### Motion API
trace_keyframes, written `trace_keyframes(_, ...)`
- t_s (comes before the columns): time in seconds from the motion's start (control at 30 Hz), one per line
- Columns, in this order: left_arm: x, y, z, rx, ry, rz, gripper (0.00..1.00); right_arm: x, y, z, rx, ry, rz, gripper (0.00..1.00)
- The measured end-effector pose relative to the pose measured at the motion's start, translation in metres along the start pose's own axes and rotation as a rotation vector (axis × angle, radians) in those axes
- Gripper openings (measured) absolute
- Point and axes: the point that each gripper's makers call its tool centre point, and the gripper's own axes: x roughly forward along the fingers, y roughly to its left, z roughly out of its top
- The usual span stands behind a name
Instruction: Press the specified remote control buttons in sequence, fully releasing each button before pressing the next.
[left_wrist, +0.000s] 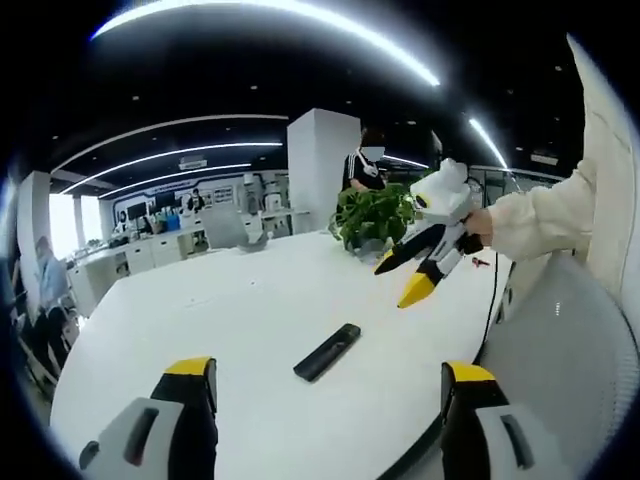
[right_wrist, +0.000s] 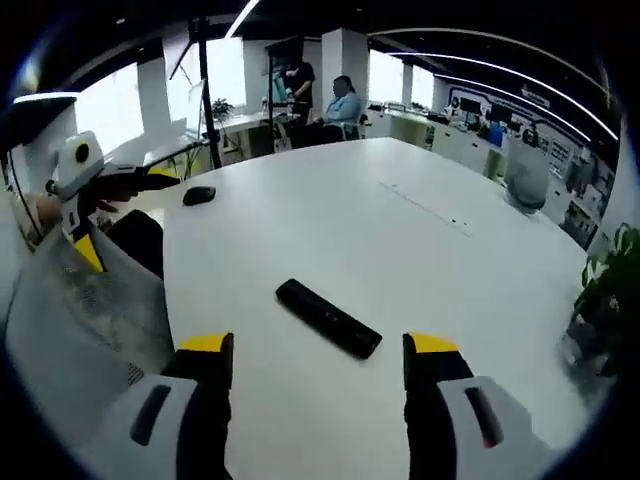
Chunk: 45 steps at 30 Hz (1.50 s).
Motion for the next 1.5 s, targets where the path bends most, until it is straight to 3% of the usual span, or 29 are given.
trace_keyframes(0.13, 0.0, -0.001, 0.0, 0.008, 0.004, -0.002, 0.97, -0.029, 0.006, 0.011, 0.033, -0.072, -0.063, 0.84)
trace_keyframes(0.33, -0.001, 0.001, 0.001, 0.008, -0.004, 0.013, 0.98, -0.067, 0.021, 0.013, 0.069, -0.119, -0.147, 1.0)
trace_keyframes(0.4, -0.002, 0.001, 0.001, 0.012, -0.002, 0.018, 0.98, -0.078, 0.028, 0.011, 0.076, -0.137, -0.159, 1.0)
trace_keyframes(0.53, -0.002, 0.001, 0.0, 0.024, 0.003, 0.024, 0.98, -0.092, 0.034, 0.003, 0.124, -0.147, -0.195, 1.0)
trace_keyframes(0.67, -0.003, 0.001, 0.003, 0.028, -0.008, 0.024, 0.97, -0.101, 0.035, -0.018, 0.165, -0.121, -0.242, 1.0)
trace_keyframes(0.83, -0.003, 0.001, 0.001, 0.042, 0.005, 0.025, 0.97, -0.116, 0.038, -0.036, 0.24, -0.145, -0.312, 1.0)
trace_keyframes(1.03, -0.005, 0.004, 0.002, 0.042, 0.001, 0.042, 0.97, -0.123, 0.034, -0.051, 0.255, -0.164, -0.395, 1.0)
trace_keyframes(1.23, -0.004, 0.005, 0.0, 0.053, 0.014, 0.04, 0.97, -0.114, 0.03, -0.056, 0.251, -0.163, -0.429, 0.97)
trace_keyframes(1.5, -0.004, 0.009, -0.002, 0.045, 0.021, 0.048, 0.97, -0.109, 0.023, -0.061, 0.165, -0.135, -0.487, 0.93)
